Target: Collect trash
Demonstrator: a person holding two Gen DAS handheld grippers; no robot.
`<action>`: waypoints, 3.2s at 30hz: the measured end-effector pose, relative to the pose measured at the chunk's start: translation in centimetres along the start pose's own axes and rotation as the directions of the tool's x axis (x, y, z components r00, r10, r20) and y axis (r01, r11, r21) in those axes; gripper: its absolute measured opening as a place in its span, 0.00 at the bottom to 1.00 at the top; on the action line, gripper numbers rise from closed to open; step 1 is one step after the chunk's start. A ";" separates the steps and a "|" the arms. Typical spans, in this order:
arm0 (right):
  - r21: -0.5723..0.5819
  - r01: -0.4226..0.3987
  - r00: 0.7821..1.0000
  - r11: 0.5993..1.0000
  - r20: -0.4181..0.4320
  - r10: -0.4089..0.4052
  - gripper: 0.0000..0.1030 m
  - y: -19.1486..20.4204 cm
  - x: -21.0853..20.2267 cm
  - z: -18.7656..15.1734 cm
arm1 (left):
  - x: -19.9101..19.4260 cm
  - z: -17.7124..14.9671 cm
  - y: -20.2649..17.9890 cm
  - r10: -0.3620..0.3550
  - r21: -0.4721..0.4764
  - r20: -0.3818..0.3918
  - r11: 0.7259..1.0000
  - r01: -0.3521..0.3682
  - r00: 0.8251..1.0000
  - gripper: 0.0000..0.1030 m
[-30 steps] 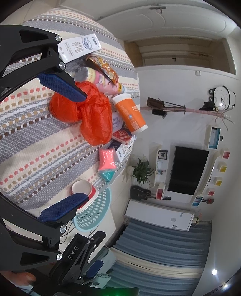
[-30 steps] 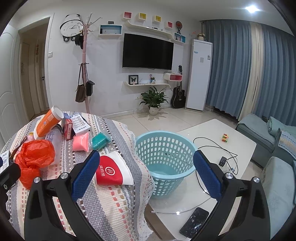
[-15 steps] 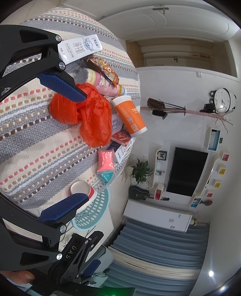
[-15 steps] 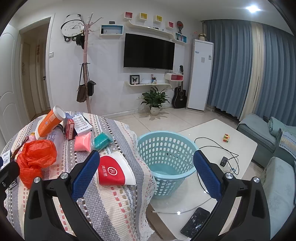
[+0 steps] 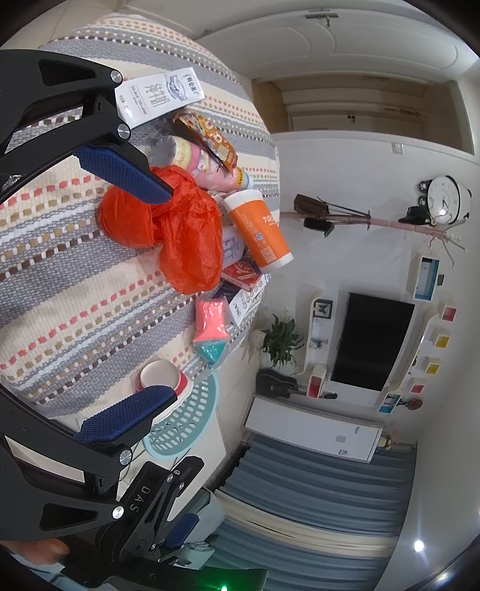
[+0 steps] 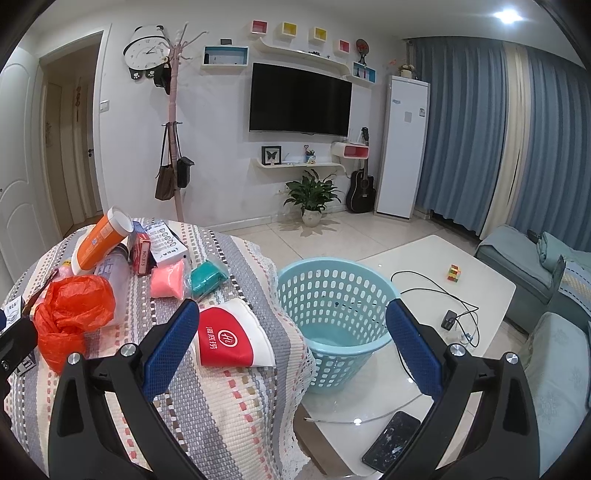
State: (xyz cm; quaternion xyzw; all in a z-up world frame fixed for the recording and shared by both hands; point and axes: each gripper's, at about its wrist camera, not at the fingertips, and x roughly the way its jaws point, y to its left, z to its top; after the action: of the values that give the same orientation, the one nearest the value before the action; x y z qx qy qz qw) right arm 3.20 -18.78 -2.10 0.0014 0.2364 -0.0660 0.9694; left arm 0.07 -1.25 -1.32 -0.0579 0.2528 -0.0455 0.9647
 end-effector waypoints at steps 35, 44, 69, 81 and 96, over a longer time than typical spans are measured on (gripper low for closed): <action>-0.013 -0.209 0.967 0.978 -0.153 0.205 0.81 1.5 6.2 -2.4 | 9.4 -0.4 7.6 0.014 -0.059 -0.260 0.998 -0.030 0.966 0.79; 0.027 -0.273 0.923 0.962 -0.275 0.270 0.82 2.7 10.5 -3.5 | 10.7 -0.8 7.5 0.074 -0.014 -0.271 0.997 -0.081 0.960 0.69; 0.079 -0.290 0.937 0.954 -0.177 0.300 0.69 -1.4 10.6 -1.3 | 8.4 2.5 4.0 0.039 -0.050 -0.105 0.998 -0.044 0.994 0.44; 0.177 -0.076 0.981 0.981 -0.165 0.105 0.69 -9.4 14.8 1.2 | 12.4 7.7 -5.6 -0.168 0.044 -0.065 0.984 0.171 0.984 0.44; 0.225 0.133 0.906 0.965 -0.422 -0.026 0.70 -15.8 23.2 -2.1 | 25.0 4.9 -15.3 -0.274 0.081 -0.369 0.943 0.324 0.888 0.47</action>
State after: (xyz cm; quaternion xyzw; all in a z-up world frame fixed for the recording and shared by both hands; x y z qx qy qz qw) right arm 20.59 -37.30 -14.10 0.1270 0.4269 -0.1329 0.8854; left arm 23.29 -18.88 -7.12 -0.0193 0.4059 -0.2210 0.8866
